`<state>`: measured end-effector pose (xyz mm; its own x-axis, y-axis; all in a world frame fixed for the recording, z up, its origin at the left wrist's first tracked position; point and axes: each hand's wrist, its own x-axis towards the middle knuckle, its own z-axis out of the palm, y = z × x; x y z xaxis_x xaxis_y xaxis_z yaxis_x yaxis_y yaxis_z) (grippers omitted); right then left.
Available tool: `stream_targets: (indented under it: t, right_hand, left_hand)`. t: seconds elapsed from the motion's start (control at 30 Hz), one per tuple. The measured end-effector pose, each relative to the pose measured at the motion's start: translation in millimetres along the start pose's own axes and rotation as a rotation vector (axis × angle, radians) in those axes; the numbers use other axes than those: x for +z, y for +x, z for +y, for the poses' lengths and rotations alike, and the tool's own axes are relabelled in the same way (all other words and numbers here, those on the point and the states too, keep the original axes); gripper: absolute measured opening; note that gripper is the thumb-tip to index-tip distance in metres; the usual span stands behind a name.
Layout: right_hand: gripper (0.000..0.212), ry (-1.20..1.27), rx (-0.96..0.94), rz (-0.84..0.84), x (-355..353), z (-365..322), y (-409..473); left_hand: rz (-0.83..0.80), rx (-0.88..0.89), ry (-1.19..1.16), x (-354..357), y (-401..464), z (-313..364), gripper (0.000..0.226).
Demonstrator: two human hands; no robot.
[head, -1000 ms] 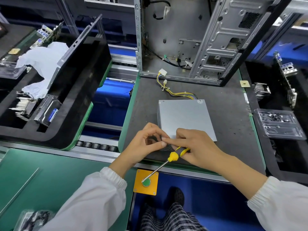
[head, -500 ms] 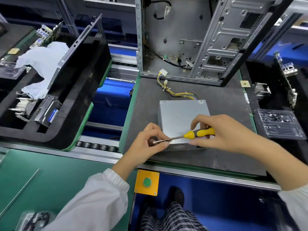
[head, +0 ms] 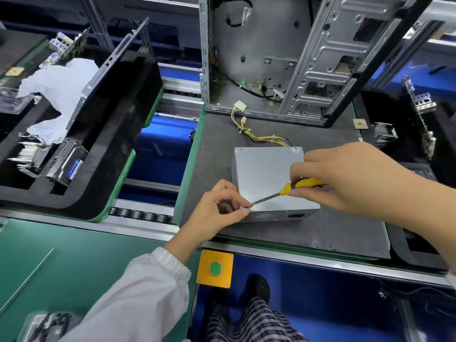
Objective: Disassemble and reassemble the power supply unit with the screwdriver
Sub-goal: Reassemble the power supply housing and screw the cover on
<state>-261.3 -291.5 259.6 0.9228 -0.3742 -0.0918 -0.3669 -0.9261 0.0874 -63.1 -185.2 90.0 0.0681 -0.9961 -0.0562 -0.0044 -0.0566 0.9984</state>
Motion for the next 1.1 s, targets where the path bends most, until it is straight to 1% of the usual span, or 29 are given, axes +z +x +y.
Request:
stream_targets:
  t: [0.1, 0.23, 0.43, 0.7, 0.83, 1.0, 1.1]
  right_hand:
    - [0.024, -0.010, -0.029, 0.016, 0.5, -1.8, 1.1]
    - [0.025, -0.028, -0.031, 0.002, 1.8, -2.8, 2.6]
    - [0.020, -0.018, -0.031, -0.007, 1.0, -3.7, 2.4]
    - [0.025, -0.047, -0.020, -0.083, -6.0, -8.4, 4.0]
    - [0.027, -0.042, -0.030, -0.074, -10.8, -7.6, 4.6]
    - [0.042, -0.264, -0.060, -0.133, -11.3, -13.1, 8.8]
    - [0.041, -0.298, -0.049, -0.154, -17.4, -16.5, 11.4]
  left_hand:
    - [-0.008, -0.004, 0.003, -0.8, 0.2, 2.5, 0.032]
    - [-0.010, -0.013, 0.028, -1.2, 0.6, 5.6, 0.029]
    - [-0.024, -0.042, 0.065, -2.6, 1.6, 12.3, 0.023]
    - [-0.049, -0.055, 0.097, -4.7, 3.0, 16.3, 0.019]
    - [-0.054, -0.053, 0.098, -5.7, 3.9, 16.0, 0.019]
    - [-0.056, -0.055, 0.102, -6.3, 4.3, 15.9, 0.022]
    - [-0.061, -0.053, 0.122, -7.1, 4.7, 16.1, 0.019]
